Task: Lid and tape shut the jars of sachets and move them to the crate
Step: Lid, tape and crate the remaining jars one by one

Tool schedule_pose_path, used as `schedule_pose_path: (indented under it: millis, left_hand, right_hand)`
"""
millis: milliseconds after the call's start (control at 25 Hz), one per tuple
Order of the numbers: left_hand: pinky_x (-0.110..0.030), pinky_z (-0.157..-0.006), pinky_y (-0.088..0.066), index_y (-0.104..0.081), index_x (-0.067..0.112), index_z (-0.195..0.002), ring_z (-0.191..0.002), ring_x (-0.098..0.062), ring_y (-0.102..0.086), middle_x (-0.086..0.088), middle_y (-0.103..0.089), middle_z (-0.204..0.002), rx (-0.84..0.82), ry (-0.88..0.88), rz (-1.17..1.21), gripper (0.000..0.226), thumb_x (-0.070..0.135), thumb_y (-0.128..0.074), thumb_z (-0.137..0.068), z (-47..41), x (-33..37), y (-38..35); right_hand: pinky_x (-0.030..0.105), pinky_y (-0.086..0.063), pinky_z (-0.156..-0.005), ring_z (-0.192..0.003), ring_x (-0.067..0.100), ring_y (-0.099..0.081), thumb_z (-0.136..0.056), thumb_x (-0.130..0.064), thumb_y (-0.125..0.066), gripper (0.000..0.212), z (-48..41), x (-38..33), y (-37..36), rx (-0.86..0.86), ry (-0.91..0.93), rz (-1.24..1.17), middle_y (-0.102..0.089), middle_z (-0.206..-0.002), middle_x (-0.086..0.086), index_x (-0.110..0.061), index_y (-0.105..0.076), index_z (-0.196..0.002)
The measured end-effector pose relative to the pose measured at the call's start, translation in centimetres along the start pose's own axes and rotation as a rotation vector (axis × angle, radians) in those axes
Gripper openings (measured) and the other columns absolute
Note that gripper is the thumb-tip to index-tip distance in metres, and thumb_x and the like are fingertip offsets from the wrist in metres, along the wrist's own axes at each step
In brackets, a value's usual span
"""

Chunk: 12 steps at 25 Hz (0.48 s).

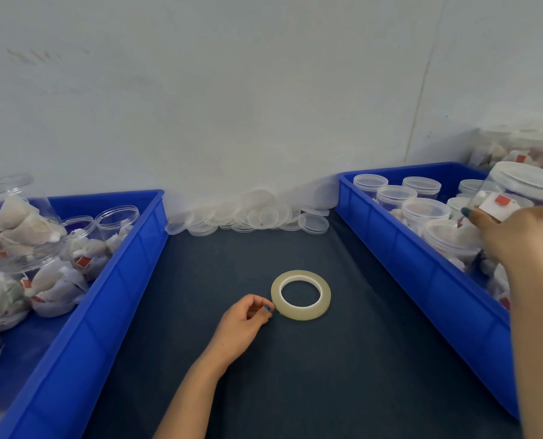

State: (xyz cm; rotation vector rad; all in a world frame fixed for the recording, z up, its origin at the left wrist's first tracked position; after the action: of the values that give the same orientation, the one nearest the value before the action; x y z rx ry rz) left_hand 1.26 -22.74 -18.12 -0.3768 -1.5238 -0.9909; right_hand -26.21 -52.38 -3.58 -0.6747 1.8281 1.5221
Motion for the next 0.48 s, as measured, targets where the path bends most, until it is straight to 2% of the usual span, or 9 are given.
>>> schedule_pose_path:
  millis: [120, 200, 480]
  left_hand:
    - [-0.021, -0.090, -0.052, -0.068, 0.031, -0.099, -0.097, 0.000, -0.065, 0.012, -0.070, -0.100, 0.004, -0.004, -0.012, 0.015, 0.022, -0.056, -0.099, -0.1, -0.1, 0.0]
    - [-0.024, -0.093, -0.052, -0.068, 0.030, -0.098, -0.098, -0.002, -0.065, 0.011, -0.070, -0.101, 0.001, -0.004, -0.019, 0.016, 0.020, -0.056, -0.099, -0.2, -0.2, 0.0]
    - [-0.022, -0.091, -0.050, -0.066, 0.033, -0.098, -0.101, -0.001, -0.063, 0.014, -0.068, -0.104, 0.011, -0.010, -0.062, 0.014, 0.023, -0.056, -0.099, 0.1, 0.1, 0.0]
  right_hand:
    - [0.060, -0.048, -0.095, -0.114, 0.048, -0.052, -0.085, -0.059, -0.068, 0.101, -1.7, 0.5, -2.3, 0.018, 0.048, 0.115, -0.046, -0.132, 0.031, -0.004, -0.017, -0.152]
    - [0.061, -0.047, -0.096, -0.117, 0.049, -0.050, -0.084, -0.060, -0.067, 0.103, -3.7, -0.1, -2.5, 0.039, 0.043, 0.071, -0.043, -0.136, 0.030, -0.006, -0.015, -0.153]
    - [0.059, -0.043, -0.101, -0.119, 0.049, -0.051, -0.080, -0.071, -0.058, 0.105, -8.0, 1.4, -4.4, -0.064, -0.119, 0.010, -0.045, -0.139, 0.030, -0.008, -0.018, -0.153]
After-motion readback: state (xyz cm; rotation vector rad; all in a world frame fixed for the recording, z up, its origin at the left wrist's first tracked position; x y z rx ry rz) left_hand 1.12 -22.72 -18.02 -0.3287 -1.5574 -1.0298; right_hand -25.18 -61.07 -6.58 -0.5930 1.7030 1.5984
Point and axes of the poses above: each hand's wrist, its own z-axis away from the middle knuckle, its own y-axis out of the back of the hand, x = y × z, the point moved 2 cm from there along -z, towards the middle knuckle
